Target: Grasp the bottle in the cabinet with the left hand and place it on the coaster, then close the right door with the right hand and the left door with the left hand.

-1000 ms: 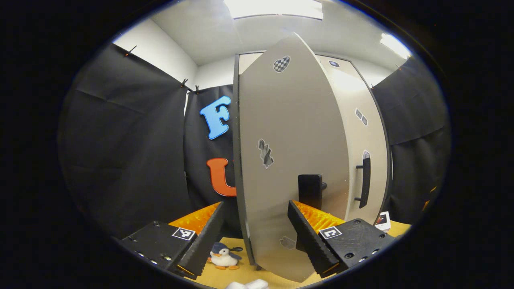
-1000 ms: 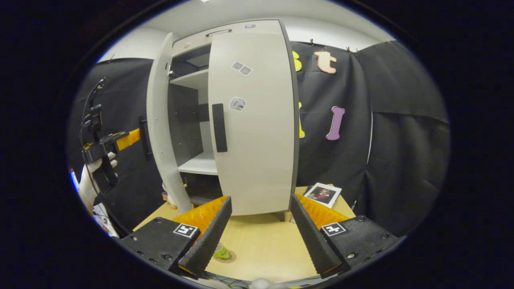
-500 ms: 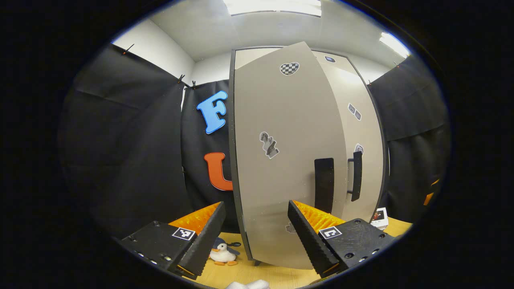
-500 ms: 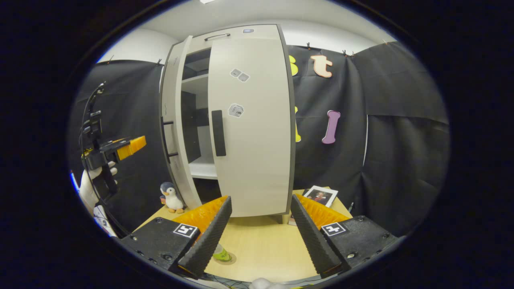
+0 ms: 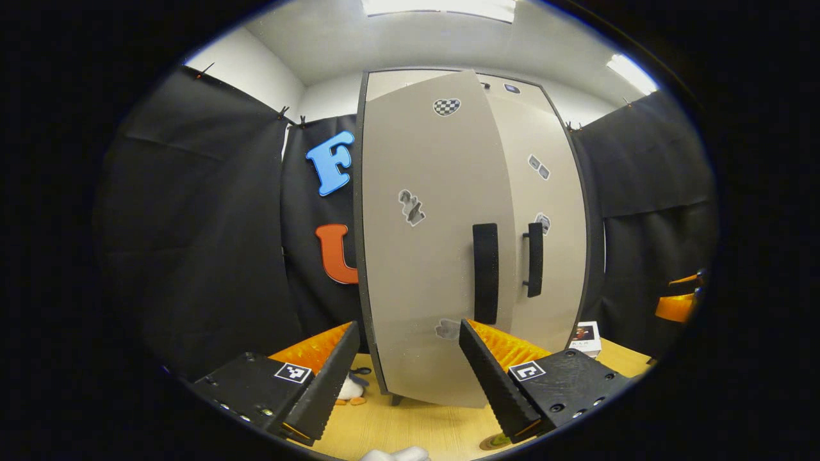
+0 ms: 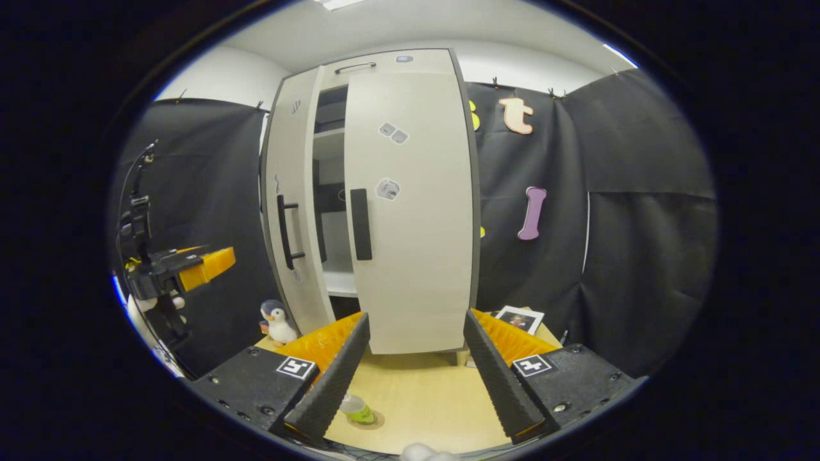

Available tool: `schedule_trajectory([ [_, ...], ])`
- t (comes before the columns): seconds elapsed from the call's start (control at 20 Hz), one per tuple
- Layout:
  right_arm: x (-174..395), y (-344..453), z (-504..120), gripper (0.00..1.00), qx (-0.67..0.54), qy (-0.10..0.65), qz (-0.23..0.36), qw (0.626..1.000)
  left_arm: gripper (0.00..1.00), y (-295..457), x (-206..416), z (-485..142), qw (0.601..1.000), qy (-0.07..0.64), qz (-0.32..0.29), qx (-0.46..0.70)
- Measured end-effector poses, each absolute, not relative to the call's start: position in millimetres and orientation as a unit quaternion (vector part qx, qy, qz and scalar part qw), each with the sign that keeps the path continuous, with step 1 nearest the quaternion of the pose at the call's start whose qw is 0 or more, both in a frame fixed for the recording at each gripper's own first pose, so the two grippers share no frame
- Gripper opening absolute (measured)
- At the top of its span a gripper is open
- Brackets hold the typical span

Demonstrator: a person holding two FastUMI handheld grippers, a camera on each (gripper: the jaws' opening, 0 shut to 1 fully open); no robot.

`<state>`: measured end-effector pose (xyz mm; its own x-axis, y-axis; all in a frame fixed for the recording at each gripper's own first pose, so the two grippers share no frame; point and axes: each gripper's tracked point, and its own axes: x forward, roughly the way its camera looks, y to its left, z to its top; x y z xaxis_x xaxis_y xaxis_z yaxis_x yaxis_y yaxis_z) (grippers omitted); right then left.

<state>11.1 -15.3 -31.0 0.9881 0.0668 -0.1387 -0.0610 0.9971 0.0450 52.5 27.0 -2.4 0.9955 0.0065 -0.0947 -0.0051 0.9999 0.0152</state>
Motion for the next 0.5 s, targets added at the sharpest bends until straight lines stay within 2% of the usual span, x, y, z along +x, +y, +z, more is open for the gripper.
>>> schedule_trajectory([
  [0.1,12.7,-16.0,-31.6,0.97,0.023,0.066,0.027,0.997,0.96,31.8,38.7,-10.1,0.998,0.060,0.008,0.002],
  [0.3,15.5,-12.6,-39.3,0.98,0.023,0.068,0.021,0.997,0.96,42.7,9.5,-24.5,0.997,0.076,0.021,0.003],
  [0.4,14.4,-12.4,-41.1,0.98,0.021,0.065,0.015,0.998,0.96,48.5,-1.5,-30.3,0.997,0.076,0.029,0.008],
  [0.45,15.5,-12.9,-42.3,0.94,0.018,0.064,0.012,0.998,0.96,51.3,-6.5,-33.7,0.996,0.078,0.034,0.011],
  [0.5,16.0,-12.7,-43.0,0.98,0.016,0.063,0.010,0.998,0.96,51.9,-10.2,-38.0,0.996,0.082,0.037,0.012],
])
